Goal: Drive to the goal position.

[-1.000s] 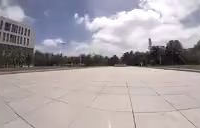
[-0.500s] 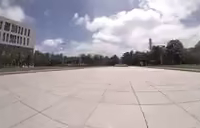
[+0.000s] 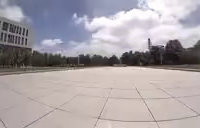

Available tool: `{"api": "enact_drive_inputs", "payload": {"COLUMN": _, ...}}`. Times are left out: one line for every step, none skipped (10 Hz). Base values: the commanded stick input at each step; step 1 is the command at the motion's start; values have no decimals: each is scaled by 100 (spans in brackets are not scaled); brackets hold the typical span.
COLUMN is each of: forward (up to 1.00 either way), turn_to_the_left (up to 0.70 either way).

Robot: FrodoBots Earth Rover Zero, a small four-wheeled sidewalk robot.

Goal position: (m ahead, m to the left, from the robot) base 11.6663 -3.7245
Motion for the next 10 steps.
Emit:
{"api": "enact_drive_inputs", "payload": {"forward": 100, "turn_to_the_left": -5}}
{"api": "enact_drive_inputs", "payload": {"forward": 100, "turn_to_the_left": -2}}
{"api": "enact_drive_inputs", "payload": {"forward": 100, "turn_to_the_left": -6}}
{"api": "enact_drive_inputs", "payload": {"forward": 100, "turn_to_the_left": -19}}
{"api": "enact_drive_inputs", "payload": {"forward": 100, "turn_to_the_left": -19}}
{"api": "enact_drive_inputs", "payload": {"forward": 100, "turn_to_the_left": -20}}
{"api": "enact_drive_inputs", "payload": {"forward": 100, "turn_to_the_left": -20}}
{"api": "enact_drive_inputs", "payload": {"forward": 100, "turn_to_the_left": -20}}
{"api": "enact_drive_inputs", "payload": {"forward": 100, "turn_to_the_left": -20}}
{"api": "enact_drive_inputs", "payload": {"forward": 100, "turn_to_the_left": -10}}
